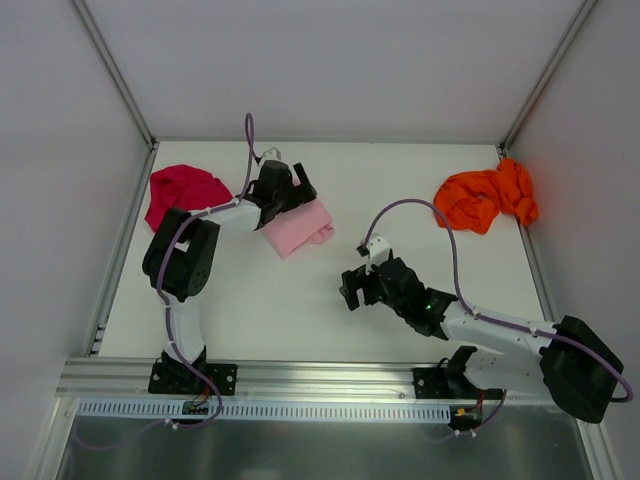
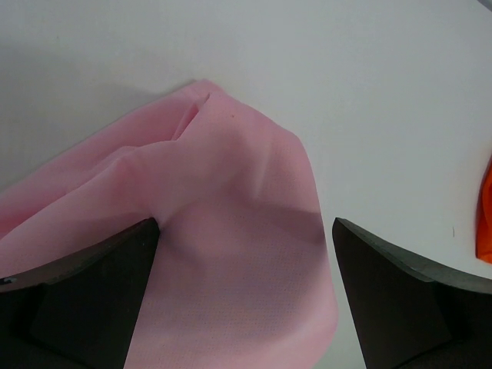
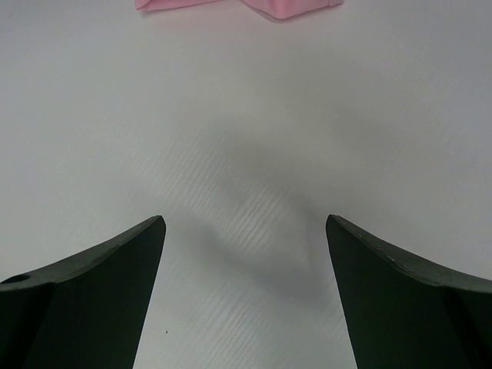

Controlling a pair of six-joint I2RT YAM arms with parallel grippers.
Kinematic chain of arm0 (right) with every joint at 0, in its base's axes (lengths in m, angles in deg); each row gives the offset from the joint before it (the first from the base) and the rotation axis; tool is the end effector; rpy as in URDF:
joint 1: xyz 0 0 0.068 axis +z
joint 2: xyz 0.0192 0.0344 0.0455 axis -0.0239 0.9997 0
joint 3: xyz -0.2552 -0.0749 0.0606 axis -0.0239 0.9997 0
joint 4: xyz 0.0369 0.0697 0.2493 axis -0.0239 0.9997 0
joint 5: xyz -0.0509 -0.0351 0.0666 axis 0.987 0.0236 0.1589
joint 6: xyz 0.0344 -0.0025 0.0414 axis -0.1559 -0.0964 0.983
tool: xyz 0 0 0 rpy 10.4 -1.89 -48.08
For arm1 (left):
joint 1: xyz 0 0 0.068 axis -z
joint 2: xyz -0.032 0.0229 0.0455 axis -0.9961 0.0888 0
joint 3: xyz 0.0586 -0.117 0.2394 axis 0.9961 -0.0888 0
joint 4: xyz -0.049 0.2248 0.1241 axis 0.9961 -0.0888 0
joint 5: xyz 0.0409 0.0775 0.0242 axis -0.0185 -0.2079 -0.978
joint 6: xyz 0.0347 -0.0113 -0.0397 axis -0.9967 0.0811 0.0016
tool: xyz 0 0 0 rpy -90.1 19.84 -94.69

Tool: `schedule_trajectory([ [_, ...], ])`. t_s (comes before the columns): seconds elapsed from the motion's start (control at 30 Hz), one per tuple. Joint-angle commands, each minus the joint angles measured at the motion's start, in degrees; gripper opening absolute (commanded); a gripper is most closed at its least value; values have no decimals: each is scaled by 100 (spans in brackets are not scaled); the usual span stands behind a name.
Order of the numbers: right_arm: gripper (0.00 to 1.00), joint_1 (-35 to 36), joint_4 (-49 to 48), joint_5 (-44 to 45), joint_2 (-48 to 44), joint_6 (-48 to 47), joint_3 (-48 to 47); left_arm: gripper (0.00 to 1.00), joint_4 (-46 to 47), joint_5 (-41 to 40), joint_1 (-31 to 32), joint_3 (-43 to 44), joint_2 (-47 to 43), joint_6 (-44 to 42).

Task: Fold and stack the t-shirts
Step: Fold the long partially folded tshirt into a neat square

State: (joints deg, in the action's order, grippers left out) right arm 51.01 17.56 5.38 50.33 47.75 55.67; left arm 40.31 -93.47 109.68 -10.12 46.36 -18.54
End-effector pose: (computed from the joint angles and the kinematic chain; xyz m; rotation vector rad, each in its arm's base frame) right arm 0.1461 0.1789 0.1991 -0.8080 1.8397 0.3805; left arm 0.3983 -0.1811 0.1930 -0.3162 2.0974 -0.6142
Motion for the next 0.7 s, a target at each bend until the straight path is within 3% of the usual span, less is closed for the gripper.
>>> schedule_trajectory([
  [0.0, 92, 35, -134, 90, -180, 64, -45, 99, -122, 234, 10, 247, 336, -90],
  [0.2, 92, 35, -134, 82, -242, 64, -27, 99, 71, 375, 10, 212, 443, -125],
  [0.33, 92, 44, -151, 29, -93, 46, -71, 99, 554, 375, 10, -183, -284, -327],
  [0.5, 92, 44, -213, -15, 83, 46, -133, 99, 493, 463, 10, -174, -901, -565],
  [0.67, 92, 44, -230, -68, 215, 46, -212, 99, 573, 165, 10, -824, -1850, -521],
])
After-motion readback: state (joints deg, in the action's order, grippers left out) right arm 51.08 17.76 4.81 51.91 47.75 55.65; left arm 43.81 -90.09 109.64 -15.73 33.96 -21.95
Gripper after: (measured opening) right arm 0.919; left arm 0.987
